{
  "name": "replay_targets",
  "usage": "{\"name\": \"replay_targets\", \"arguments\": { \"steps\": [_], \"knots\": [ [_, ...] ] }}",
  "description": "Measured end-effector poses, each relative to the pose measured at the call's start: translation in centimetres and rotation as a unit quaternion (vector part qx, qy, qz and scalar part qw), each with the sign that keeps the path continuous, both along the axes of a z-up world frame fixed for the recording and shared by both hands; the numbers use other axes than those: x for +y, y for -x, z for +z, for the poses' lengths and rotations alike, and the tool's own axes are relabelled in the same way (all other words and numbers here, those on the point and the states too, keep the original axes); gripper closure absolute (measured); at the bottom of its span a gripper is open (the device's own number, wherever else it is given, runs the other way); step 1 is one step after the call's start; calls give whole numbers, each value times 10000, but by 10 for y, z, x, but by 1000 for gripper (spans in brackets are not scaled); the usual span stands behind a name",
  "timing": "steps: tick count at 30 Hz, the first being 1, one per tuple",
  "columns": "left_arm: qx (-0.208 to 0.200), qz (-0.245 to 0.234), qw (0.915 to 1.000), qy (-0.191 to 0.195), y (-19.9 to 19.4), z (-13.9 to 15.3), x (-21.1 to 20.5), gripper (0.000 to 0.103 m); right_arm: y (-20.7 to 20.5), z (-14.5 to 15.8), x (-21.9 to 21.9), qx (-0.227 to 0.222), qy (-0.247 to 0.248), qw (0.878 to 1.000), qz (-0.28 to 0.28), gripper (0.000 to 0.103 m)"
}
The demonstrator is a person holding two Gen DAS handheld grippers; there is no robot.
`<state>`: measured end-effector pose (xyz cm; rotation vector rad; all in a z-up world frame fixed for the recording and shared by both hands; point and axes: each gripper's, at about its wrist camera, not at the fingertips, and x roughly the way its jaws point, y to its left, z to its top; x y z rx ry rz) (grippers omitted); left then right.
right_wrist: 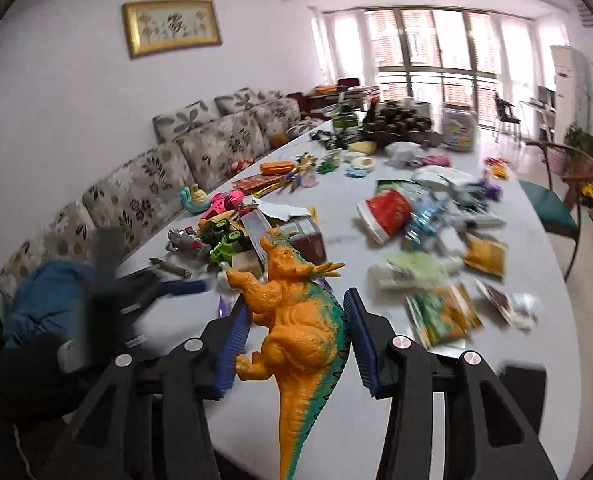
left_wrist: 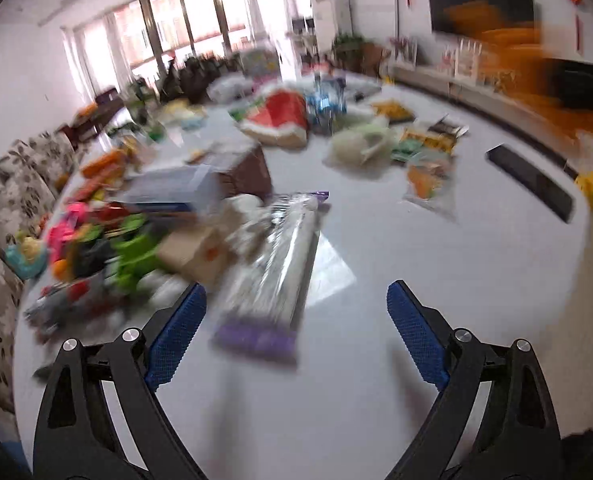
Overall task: Collect trash
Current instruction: 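Grasp the orange dinosaur with the right tool while the left tool grasps the wrapped bar, then drop the dinosaur and wrapped bar into the dark bin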
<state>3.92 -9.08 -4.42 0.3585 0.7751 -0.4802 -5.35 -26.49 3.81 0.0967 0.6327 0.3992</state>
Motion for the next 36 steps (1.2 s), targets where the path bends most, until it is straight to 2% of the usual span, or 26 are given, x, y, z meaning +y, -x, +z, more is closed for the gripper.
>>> {"name": "replay_targets", "arguments": {
  "steps": [2,3,6,9,12,15,18,20,21,23,25,29,30,31,32,33,34,36],
  "knots": [
    [380,101,9992,-38,-24,-14,-6,13,10,-4,-12,57,-30,9999,-136,56],
    [507,173,9985,86,-33,-15,-6,17,15,-8,-16,76,4,9998,-206,56],
    [786,410,9951,441,-51,-11,4,55,19,-23,-20,210,116,9993,-291,56],
    [838,604,9915,788,-39,-4,20,57,17,-40,-11,296,111,9991,-279,56],
    [139,659,9948,760,15,25,29,58,28,-40,7,162,37,9998,-89,56],
    [-594,532,9923,950,95,61,52,58,47,-29,30,-81,-33,9998,181,56],
    [-694,534,9896,1140,151,70,76,58,69,-22,48,-187,-134,9990,385,56],
    [-678,576,9913,968,172,61,84,58,83,-30,60,-18,-69,9985,551,56],
    [-663,591,9934,721,188,48,90,57,88,-38,64,113,-2,9981,604,56],
    [-466,576,9959,513,204,26,100,57,95,-62,73,510,79,9962,698,56],
    [-38,583,9977,330,212,-5,108,57,98,-88,79,930,126,9926,765,56],
    [718,492,9962,71,212,-63,115,57,96,-159,96,1835,358,9782,901,55],
    [1024,388,9940,3,207,-84,116,52,92,-177,100,2049,429,9734,937,54],
    [1150,368,9926,-92,204,-99,117,36,86,-204,105,2358,519,9653,993,41],
    [1213,425,9915,-212,199,-116,117,26,83,-219,107,2466,624,9623,963,36],
    [1305,450,9901,-261,195,-128,118,15,82,-233,109,2574,794,9586,927,38],
    [1485,501,9869,-386,188,-146,119,15,82,-237,110,2619,847,9567,952,46],
    [1655,701,9818,-609,182,-159,123,15,89,-216,108,2384,706,9626,1077,48]
  ]
}}
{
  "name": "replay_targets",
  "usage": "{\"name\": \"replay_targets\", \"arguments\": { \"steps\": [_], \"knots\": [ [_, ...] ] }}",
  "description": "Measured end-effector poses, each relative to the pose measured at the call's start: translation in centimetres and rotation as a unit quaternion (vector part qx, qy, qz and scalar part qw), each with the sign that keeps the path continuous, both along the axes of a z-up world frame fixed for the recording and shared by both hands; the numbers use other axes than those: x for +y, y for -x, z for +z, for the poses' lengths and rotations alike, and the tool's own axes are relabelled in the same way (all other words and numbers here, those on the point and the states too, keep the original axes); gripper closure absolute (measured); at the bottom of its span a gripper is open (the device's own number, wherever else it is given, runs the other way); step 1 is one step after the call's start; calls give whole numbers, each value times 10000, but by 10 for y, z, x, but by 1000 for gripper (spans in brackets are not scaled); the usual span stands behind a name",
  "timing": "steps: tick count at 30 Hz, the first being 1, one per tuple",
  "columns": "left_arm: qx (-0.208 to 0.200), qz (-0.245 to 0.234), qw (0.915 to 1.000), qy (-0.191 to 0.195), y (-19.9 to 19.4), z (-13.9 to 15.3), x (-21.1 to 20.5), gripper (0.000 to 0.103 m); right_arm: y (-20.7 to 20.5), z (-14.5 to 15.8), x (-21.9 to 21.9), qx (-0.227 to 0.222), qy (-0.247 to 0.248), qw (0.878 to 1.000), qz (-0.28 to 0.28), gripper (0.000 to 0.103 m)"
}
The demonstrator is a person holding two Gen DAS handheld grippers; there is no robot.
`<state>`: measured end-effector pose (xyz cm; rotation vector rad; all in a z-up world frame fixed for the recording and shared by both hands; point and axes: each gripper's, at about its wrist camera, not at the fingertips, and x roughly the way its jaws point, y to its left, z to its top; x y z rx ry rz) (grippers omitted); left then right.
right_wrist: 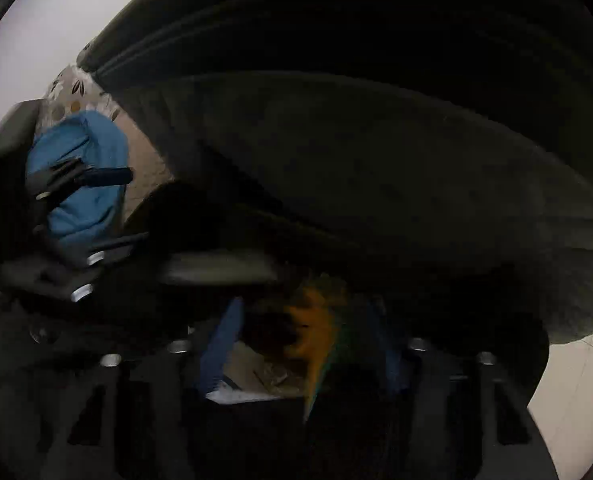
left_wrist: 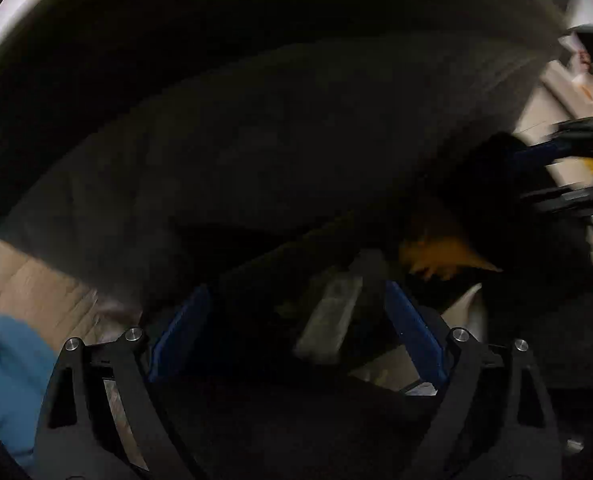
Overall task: Collect trash
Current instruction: 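Drop the dinosaur and wrapped bar into the dark bin, then grasp the clear plastic cup with the right tool while the left tool grasps a white tissue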
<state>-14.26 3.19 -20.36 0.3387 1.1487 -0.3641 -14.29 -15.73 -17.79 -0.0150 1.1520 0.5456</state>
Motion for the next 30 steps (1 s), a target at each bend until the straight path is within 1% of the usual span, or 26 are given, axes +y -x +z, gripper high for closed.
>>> {"name": "replay_targets", "arguments": {
  "steps": [1,2,4,5,6,7,8,9,10,11,12,13,15,16,17,18,19,20,21,23,25,28,30],
  "knots": [
    [0,24,10000,80,1,5,3,15,4,23,-4,-293,-103,9995,20,47],
    [-84,28,9997,229,3,15,5,15,6,41,-7,-533,-157,9985,10,44],
    [-353,-26,9973,643,6,50,6,15,2,97,-24,-1354,-308,9901,-195,31],
    [-486,-59,9959,757,7,64,6,15,-6,116,-33,-1650,-309,9852,-348,29],
    [-675,-95,9941,846,5,80,4,15,-15,133,-42,-1883,-296,9803,-512,24],
    [-971,-138,9910,914,1,101,-1,15,-34,152,-54,-2134,-187,9734,-809,22],
    [-1211,-152,9877,974,-2,117,-5,15,-48,160,-61,-2267,-70,9686,-1021,22],
    [-1431,-137,9839,1064,-7,133,-9,15,-71,167,-71,-2361,71,9632,-1283,22],
    [-1557,-129,9810,1150,-11,142,-12,14,-85,170,-77,-2374,166,9607,-1427,22],
    [-1696,-112,9774,1255,-17,153,-14,14,-108,169,-82,-2345,351,9577,-1630,22],
    [-1866,-38,9732,1342,-22,164,-18,14,-130,166,-88,-2234,415,9581,-1746,22],
    [-1937,1,9711,1392,-29,168,-18,14,-143,160,-95,-2122,386,9594,-1816,23],
    [-1991,72,9686,1490,-45,178,-22,14,-177,145,-110,-1750,357,9608,-2119,23],
    [-1998,101,9681,1506,-48,180,-26,14,-182,139,-109,-1645,276,9612,-2196,24],
    [-2000,107,9675,1541,-52,181,-27,14,-194,128,-118,-1479,165,9613,-2318,25],
    [-2006,96,9670,1571,-56,181,-30,14,-201,122,-119,-1379,116,9617,-2366,33],
    [-2035,100,9665,1559,-60,180,-32,14,-206,117,-116,-1335,71,9635,-2320,55],
    [-2080,99,9662,1522,-63,177,-35,14,-203,120,-116,-1390,58,9632,-2299,62],
    [-2128,79,9661,1463,-70,177,-42,14,-201,119,-113,-1347,71,9651,-2246,63],
    [-2153,68,9662,1416,-80,177,-48,14,-188,118,-109,-1453,65,9666,-2109,63],
    [-2146,42,9665,1406,-103,179,-64,14,-175,117,-111,-1473,-125,9664,-2101,63],
    [-2186,-33,9688,1164,-147,180,-94,14,-141,127,-121,-1667,-471,9624,-2092,63],
    [-2259,-164,9697,913,-168,181,-115,14,-120,135,-126,-1844,-520,9592,-2079,63]
  ]
}}
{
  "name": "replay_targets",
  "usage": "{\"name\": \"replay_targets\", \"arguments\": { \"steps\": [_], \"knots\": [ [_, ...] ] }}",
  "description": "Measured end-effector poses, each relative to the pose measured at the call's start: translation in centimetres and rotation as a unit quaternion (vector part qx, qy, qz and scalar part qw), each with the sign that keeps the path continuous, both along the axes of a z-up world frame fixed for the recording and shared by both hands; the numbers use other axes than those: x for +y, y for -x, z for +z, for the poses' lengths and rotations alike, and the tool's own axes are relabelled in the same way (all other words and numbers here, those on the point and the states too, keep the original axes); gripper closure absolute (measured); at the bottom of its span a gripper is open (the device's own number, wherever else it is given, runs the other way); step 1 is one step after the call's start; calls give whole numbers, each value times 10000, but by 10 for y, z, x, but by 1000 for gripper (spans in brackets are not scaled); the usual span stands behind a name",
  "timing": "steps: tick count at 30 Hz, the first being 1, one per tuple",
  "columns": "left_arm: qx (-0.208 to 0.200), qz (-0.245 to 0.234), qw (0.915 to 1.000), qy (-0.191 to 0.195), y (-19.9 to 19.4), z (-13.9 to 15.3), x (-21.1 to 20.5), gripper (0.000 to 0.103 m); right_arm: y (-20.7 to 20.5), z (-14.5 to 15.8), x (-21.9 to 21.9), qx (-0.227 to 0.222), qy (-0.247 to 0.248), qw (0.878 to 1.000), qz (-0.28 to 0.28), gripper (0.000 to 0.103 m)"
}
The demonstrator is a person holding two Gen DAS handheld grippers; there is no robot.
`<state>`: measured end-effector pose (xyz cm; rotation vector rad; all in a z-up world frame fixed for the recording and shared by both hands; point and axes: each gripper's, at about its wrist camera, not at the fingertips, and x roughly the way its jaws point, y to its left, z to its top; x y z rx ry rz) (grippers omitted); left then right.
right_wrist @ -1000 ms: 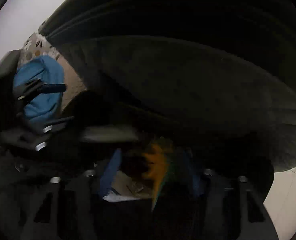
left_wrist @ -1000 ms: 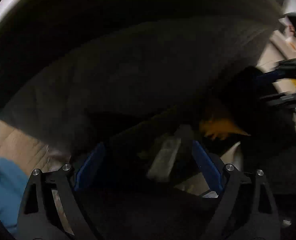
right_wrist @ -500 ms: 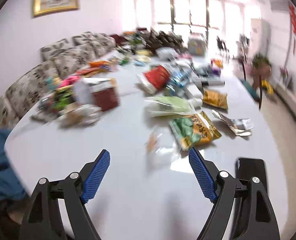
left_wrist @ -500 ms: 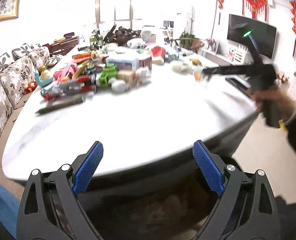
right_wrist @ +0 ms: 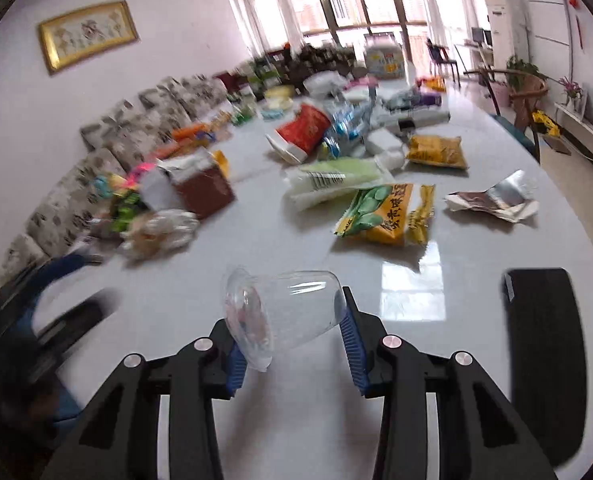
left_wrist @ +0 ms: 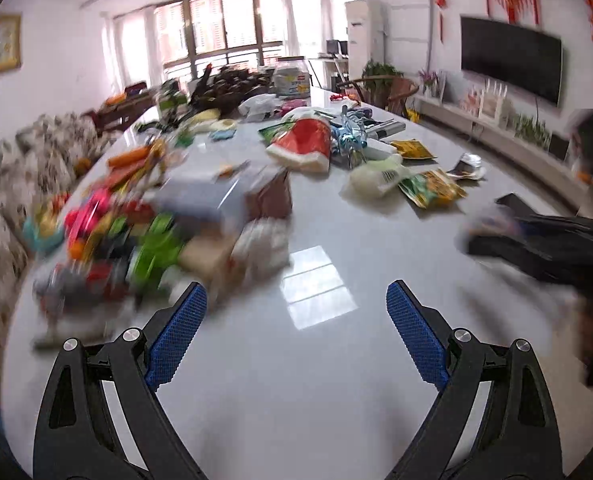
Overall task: Collect trash
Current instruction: 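Grasp the clear plastic cup with the right tool while the left tool grasps a white tissue, then drop the cup and tissue into the dark bin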
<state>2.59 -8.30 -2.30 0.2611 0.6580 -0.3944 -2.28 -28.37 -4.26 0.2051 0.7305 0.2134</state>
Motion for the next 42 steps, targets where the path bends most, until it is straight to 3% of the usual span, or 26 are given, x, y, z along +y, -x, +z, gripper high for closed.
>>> {"name": "replay_targets", "arguments": {
  "steps": [4,6,7,8,9,10,13,18,22,26,29,32,36,38,39,40,42],
  "knots": [
    [-43,-118,9979,-631,-39,-8,-35,14,27,7,-13,-129,-21,9999,-66,63],
    [235,-93,9961,-842,-58,-20,-41,14,36,5,-21,-94,-75,9999,-114,62],
    [549,-84,9947,-863,-69,-29,-42,20,39,4,-24,-89,-109,9998,-138,62],
    [616,-68,9940,-901,-74,-31,-43,27,40,3,-25,-76,-141,9998,-128,62],
    [553,-103,9950,-820,-74,-29,-40,68,41,2,-26,-79,-161,9998,-130,62],
    [727,-216,9949,-663,-75,-29,-38,88,42,2,-25,-101,-166,9997,-119,62],
    [749,-356,9962,-266,-62,-22,-24,90,41,3,-19,-142,-208,9997,-42,62],
    [161,-819,9940,710,20,22,18,90,48,15,2,-263,-118,9994,195,62],
    [-101,-758,9934,849,84,42,46,90,65,27,28,-384,-95,9976,570,62],
    [-96,-562,9964,628,142,34,75,90,94,25,60,-270,-189,9924,1189,62],
    [250,-486,9981,288,172,3,88,90,121,11,87,-56,13,9869,1613,62],
    [901,-368,9952,102,181,-44,95,89,139,-20,113,418,130,9793,1976,62],
    [1891,-330,9814,-101,165,-118,97,89,132,-79,133,1180,285,9698,2116,62],
    [2296,-326,9725,-235,156,-150,97,79,119,-115,140,1591,405,9629,2141,50],
    [2487,-311,9675,-325,150,-166,96,55,111,-138,143,1885,526,9570,2141,30],
    [2649,-189,9630,-468,144,-184,95,33,106,-158,144,2062,716,9534,2085,28],
    [2969,-223,9534,-479,138,-207,95,28,102,-175,144,2302,863,9470,2065,37]
  ]
}}
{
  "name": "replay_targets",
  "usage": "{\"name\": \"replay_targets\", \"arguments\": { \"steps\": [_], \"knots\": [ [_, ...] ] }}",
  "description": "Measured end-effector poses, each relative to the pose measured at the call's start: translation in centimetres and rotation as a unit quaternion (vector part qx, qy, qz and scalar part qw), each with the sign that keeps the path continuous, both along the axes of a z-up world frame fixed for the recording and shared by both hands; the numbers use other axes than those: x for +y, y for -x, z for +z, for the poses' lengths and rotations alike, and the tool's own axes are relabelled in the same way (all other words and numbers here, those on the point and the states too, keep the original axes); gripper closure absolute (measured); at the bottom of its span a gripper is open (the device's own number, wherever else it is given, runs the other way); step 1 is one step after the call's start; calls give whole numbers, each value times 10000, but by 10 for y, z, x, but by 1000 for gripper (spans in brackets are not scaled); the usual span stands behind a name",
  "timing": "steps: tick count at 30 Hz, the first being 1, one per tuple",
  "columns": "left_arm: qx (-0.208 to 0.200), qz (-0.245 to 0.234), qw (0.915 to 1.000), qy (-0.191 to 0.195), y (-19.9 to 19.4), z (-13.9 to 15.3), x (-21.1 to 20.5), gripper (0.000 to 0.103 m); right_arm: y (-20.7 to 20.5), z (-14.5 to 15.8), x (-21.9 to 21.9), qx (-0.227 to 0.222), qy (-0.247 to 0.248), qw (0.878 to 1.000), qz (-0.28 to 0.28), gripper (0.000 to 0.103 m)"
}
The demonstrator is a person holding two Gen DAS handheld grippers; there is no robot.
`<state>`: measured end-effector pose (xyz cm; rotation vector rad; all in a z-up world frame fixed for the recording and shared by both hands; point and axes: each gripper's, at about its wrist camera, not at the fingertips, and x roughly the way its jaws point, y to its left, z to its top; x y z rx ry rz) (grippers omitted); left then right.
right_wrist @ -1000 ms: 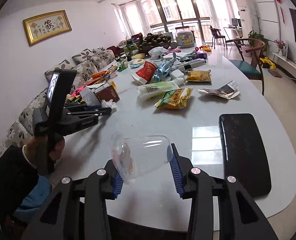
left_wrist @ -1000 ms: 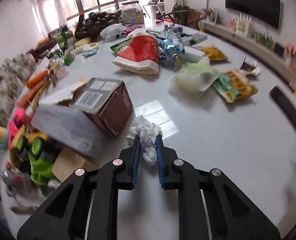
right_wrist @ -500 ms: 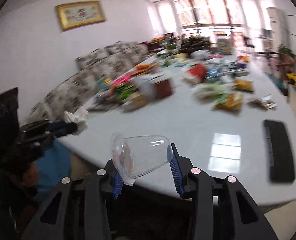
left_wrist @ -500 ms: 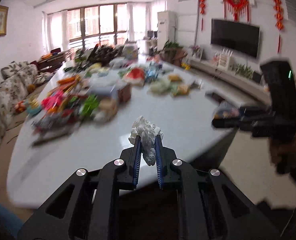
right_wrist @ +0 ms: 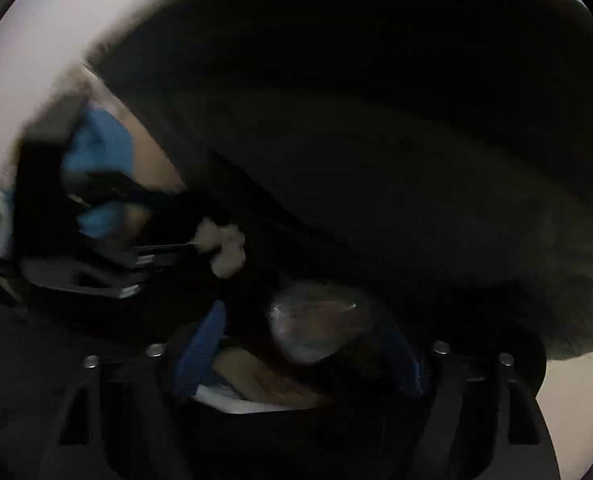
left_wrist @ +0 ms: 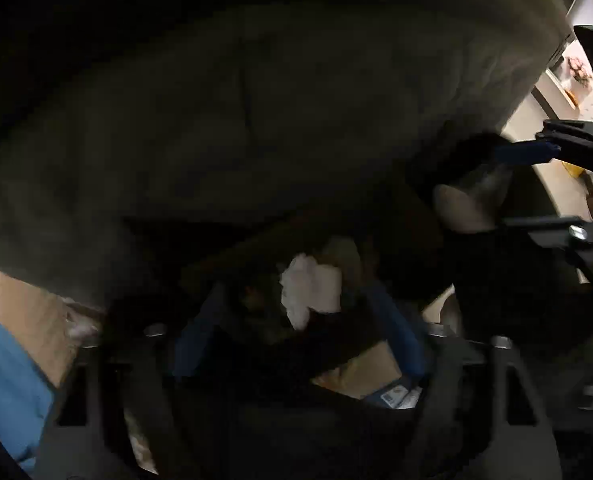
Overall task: Collect trash
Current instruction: 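Drop the cup and tissue into the dark bin, then grasp the green-yellow snack bag with the right tool while the left tool grasps the cardboard square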
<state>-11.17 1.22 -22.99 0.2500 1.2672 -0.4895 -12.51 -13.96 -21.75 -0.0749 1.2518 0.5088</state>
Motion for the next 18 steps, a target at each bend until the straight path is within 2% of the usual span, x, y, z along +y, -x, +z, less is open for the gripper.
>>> {"name": "replay_targets", "arguments": {
  "steps": [1,3,6,8,10,12,14,16,18],
  "knots": [
    [155,77,9998,-96,-2,-8,1,28,1,-1,-2,67,-34,10000,-37,41],
    [155,110,9998,-65,1,-3,5,28,9,24,-11,-100,-399,9992,-19,41],
    [-151,138,9995,221,9,32,13,28,17,92,-27,-842,-783,9934,21,39],
    [-450,139,9977,478,13,65,20,28,12,139,-43,-1516,-907,9842,-123,29],
    [-894,92,9936,682,15,103,19,25,-11,185,-66,-2325,-576,9692,-568,14],
    [-1292,115,9878,863,15,134,13,19,-48,204,-91,-2681,-318,9574,-1029,5],
    [-1545,172,9822,1059,11,156,8,19,-99,205,-118,-2629,41,9526,-1532,5],
    [-1685,257,9775,1247,4,169,5,19,-154,196,-141,-2296,376,9511,-2031,7],
    [-1735,329,9747,1367,-5,175,1,19,-190,185,-161,-1926,237,9535,-2306,13]
  ]
}}
